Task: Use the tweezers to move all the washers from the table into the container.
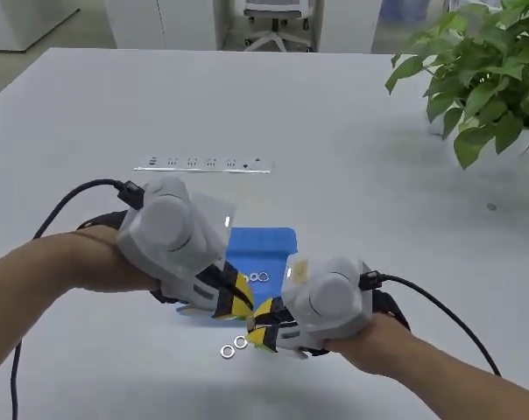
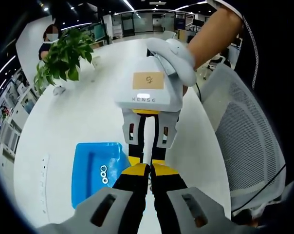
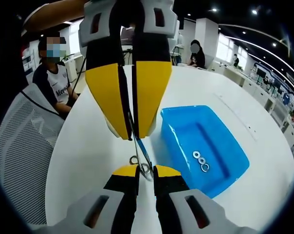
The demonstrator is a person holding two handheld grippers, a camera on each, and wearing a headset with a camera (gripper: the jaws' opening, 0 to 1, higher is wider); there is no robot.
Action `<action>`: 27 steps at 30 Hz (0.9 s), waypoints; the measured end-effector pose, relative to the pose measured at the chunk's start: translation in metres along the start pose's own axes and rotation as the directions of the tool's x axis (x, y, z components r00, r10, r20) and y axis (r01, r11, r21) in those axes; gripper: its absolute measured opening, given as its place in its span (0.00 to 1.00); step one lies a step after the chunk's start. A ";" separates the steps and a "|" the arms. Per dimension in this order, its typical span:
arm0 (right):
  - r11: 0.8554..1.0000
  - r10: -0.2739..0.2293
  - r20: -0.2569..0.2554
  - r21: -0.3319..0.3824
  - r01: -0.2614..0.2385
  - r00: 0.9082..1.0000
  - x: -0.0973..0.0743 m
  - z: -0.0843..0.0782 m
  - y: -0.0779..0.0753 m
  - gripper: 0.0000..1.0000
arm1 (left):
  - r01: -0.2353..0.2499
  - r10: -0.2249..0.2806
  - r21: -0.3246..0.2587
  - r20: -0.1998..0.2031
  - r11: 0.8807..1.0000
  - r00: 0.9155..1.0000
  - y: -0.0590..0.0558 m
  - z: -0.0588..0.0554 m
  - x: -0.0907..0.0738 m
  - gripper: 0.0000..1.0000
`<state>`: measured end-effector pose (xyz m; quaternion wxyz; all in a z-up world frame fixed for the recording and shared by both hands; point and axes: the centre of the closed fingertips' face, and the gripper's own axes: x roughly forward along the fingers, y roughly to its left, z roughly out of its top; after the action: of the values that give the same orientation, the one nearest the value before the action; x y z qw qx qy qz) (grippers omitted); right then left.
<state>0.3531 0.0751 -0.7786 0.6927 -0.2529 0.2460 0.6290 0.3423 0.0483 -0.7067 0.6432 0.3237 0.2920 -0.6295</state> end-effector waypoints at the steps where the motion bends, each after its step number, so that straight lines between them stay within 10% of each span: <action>1: 1.000 0.002 0.000 0.003 -0.002 1.000 0.001 -0.001 0.000 0.13 | 0.001 -0.001 -0.001 -0.001 1.000 1.000 0.000 -0.001 0.000 0.06; 27: 1.000 0.008 -0.005 0.029 -0.008 1.000 0.007 -0.006 -0.002 0.11 | -0.010 0.010 -0.026 0.007 1.000 1.000 0.009 -0.004 0.004 0.06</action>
<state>0.3553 0.0766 -0.7876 0.6930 -0.2434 0.2582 0.6275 0.3519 0.0488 -0.7115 0.6515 0.3146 0.2961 -0.6236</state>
